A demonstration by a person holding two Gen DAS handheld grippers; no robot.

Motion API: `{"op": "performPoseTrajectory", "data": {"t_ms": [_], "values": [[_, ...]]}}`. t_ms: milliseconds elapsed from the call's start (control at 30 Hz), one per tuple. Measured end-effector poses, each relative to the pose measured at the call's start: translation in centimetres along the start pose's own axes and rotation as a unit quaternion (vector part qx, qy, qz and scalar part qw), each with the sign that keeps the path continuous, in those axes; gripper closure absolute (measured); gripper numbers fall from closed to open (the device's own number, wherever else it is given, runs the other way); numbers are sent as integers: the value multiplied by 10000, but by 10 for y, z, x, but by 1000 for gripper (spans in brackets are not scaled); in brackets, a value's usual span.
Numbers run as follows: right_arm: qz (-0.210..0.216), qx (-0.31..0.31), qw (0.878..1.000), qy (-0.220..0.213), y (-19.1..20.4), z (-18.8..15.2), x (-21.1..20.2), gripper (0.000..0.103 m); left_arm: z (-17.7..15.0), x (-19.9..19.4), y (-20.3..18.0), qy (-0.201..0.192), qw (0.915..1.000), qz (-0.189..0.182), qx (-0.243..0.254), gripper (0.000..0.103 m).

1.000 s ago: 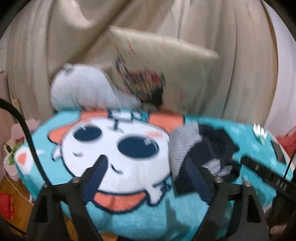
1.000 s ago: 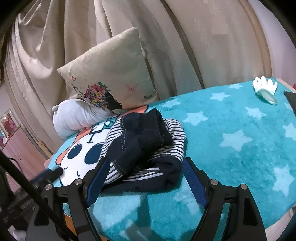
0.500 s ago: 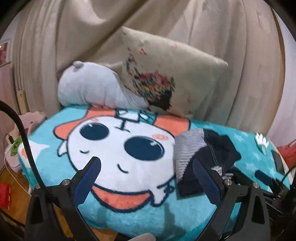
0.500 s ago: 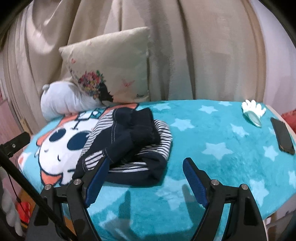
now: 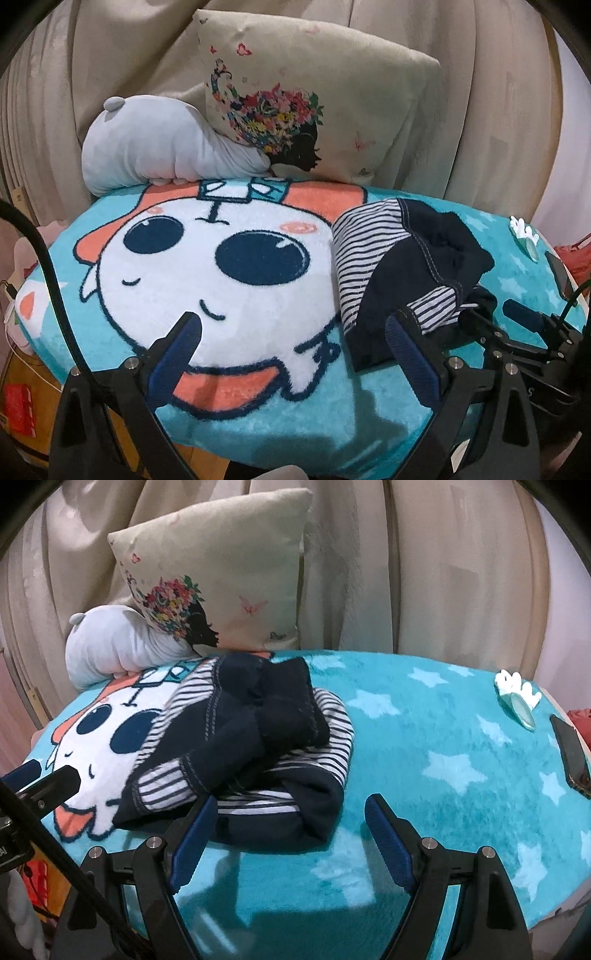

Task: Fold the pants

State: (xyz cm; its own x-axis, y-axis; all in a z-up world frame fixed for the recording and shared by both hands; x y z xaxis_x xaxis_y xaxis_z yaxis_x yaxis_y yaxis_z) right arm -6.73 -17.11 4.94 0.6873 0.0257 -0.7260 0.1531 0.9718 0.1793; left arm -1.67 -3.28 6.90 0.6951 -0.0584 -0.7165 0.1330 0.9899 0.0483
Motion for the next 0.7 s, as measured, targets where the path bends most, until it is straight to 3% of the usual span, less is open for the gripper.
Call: {"op": "performPoseTrajectory", "data": {"t_ms": [367,700], "values": [[-390,-220,9989,140,6,-2,14,18,-4,18,-2,167,9997,-128,99,4],[-424,-268,9983,291,10,-5,22,18,-6,24,1,269,9995,55,130,4]]}}
Point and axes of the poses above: each gripper's, at about its wrist camera, not at the fingertips, and x roughly the way its jaws point, y to its left, z to its top, the point moved 3 cm from there along x, roughly the way its jaws point, and after that the axes turned 4 degrees about x, right-handed, at the moved point
